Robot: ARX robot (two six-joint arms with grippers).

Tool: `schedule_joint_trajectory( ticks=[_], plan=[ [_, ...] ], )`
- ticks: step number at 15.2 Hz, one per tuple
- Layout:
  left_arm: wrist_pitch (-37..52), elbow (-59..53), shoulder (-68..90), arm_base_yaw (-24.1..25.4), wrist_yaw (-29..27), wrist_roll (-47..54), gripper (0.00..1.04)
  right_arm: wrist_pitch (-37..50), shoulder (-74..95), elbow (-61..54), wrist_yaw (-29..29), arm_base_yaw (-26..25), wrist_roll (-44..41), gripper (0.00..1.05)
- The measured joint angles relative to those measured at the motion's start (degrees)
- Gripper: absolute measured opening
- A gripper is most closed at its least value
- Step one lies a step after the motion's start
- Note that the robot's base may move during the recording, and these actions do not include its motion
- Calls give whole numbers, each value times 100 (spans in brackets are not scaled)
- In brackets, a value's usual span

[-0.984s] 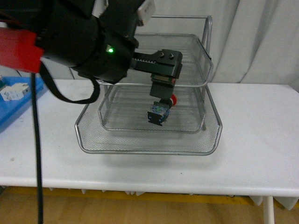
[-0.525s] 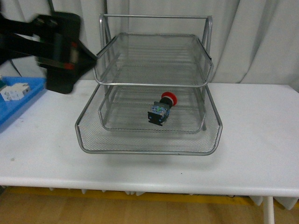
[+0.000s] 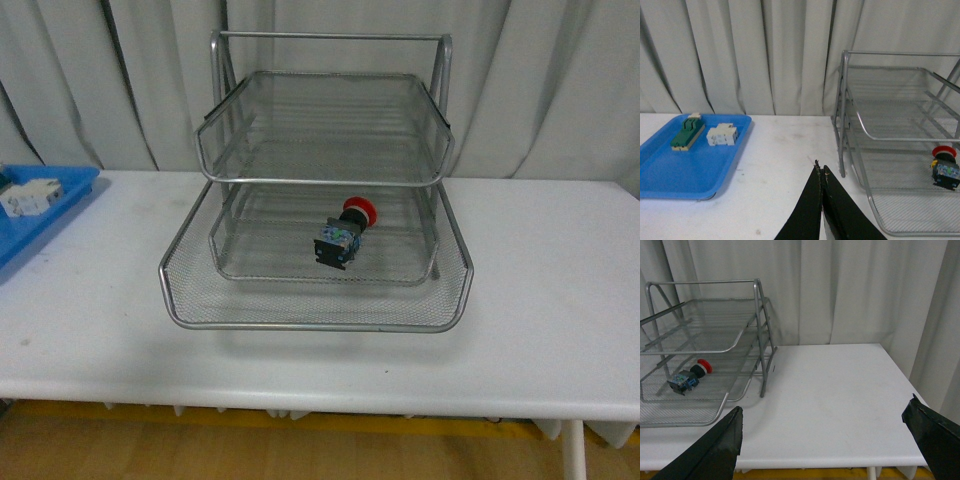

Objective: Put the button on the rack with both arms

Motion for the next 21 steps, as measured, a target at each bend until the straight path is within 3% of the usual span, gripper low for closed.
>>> schedule_joint_trajectory(
  ticks=[1,11,12,21],
  plan=[
    [-46,-168,-179,2,-4,-17,2,-2,0,0,0,0,-2,98],
    [-1027,-933,-1958,2,-4,-20,2,0,0,0,0,0,0,98],
    [-791,-1091,-2039,2,-7,-17,2,0,0,0,0,0,0,98],
    [-2033,-1115,-3204,2,-4,-17,2,0,0,0,0,0,-2,98]
  ],
)
